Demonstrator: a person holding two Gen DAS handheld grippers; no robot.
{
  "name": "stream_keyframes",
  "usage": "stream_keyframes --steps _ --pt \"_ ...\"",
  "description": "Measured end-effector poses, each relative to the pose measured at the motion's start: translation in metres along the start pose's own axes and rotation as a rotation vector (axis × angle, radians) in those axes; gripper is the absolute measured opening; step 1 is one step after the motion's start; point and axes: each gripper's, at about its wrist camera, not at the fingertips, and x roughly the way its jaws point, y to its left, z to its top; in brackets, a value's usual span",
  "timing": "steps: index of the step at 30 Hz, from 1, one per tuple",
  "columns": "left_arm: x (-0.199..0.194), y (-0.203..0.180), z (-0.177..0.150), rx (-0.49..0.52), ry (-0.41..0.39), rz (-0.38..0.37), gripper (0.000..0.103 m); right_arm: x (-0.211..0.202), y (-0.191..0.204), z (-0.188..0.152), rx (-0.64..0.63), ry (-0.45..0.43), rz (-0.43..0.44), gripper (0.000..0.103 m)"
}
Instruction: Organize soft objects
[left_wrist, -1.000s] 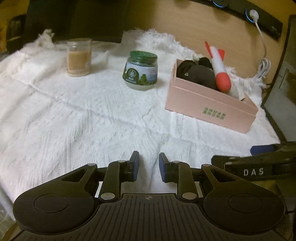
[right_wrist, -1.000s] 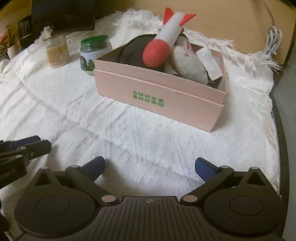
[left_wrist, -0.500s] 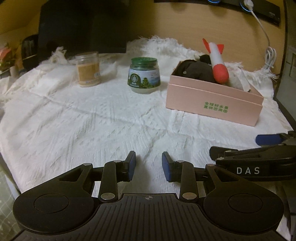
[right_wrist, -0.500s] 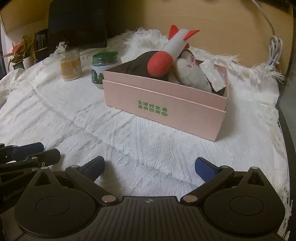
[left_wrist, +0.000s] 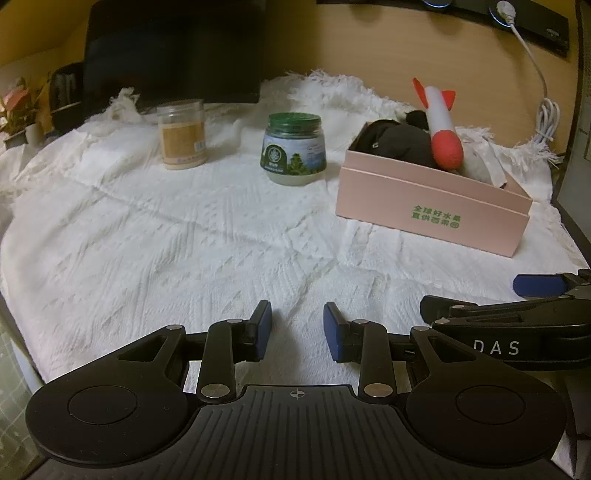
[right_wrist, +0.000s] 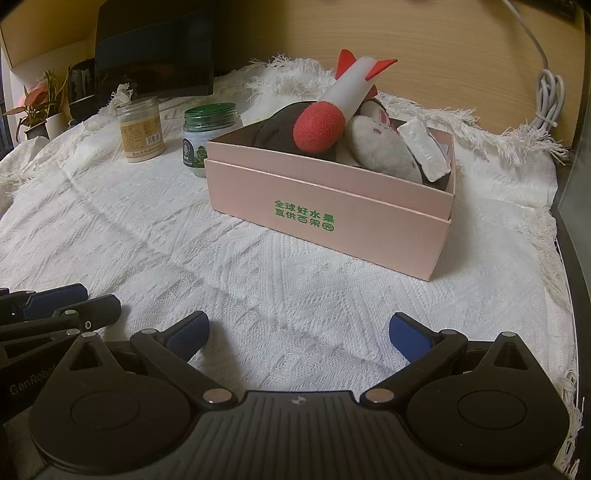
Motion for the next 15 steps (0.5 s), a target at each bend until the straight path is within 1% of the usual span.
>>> stream_keyframes --steps 15 --pt "0.0002 0.0009 -0.0004 -0.008 -0.002 -0.001 0.034 0.0001 -0.0002 -0.0002 -0.001 0.0 0.001 0.103"
